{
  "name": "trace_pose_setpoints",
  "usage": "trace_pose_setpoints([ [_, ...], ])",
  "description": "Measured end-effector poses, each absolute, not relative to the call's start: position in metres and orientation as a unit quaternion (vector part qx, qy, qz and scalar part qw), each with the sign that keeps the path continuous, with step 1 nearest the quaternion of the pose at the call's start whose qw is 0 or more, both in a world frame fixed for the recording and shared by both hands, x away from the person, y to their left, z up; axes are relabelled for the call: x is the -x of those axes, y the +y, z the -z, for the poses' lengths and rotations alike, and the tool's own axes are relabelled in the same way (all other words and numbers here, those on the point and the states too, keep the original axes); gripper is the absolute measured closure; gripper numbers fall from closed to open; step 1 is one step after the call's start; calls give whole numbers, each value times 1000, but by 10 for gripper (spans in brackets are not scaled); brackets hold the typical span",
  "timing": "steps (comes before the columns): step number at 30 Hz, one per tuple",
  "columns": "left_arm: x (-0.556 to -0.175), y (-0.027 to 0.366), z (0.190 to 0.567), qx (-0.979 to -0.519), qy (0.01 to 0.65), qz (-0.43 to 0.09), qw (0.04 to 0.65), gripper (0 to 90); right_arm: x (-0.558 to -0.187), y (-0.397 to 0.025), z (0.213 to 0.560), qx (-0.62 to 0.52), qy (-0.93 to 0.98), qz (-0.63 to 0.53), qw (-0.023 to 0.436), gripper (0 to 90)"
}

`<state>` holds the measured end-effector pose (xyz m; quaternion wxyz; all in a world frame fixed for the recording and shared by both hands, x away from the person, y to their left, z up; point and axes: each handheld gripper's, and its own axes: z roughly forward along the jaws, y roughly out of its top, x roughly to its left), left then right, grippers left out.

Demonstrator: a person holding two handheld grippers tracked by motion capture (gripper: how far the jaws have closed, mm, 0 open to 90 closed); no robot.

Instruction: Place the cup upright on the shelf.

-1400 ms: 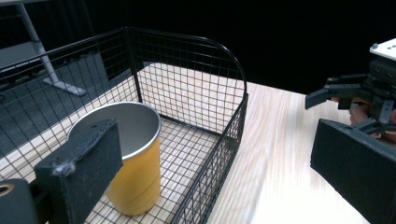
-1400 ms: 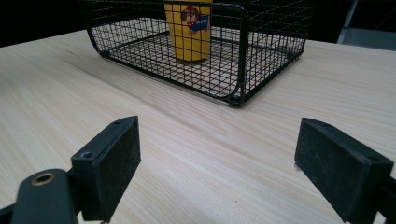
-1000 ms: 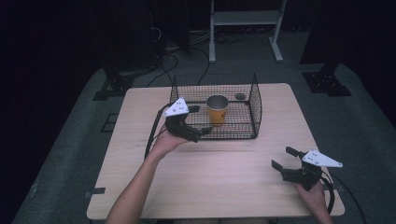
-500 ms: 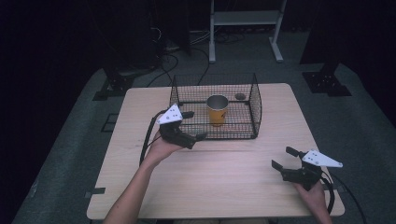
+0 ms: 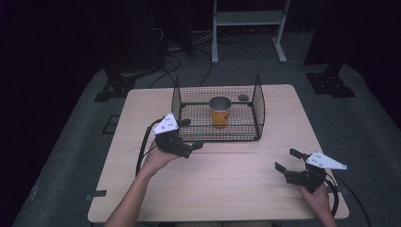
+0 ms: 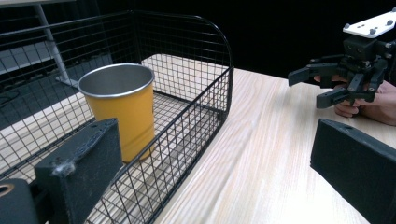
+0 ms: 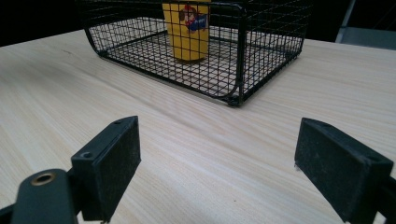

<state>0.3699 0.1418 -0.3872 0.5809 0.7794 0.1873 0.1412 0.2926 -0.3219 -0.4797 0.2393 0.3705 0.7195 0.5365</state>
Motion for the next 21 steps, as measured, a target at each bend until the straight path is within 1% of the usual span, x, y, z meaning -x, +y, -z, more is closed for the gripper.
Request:
trace_pose_setpoints([
  [21,-349,156,399,-773,195,-151,584,16,-293,-322,480,-372,719,-537,239,133],
])
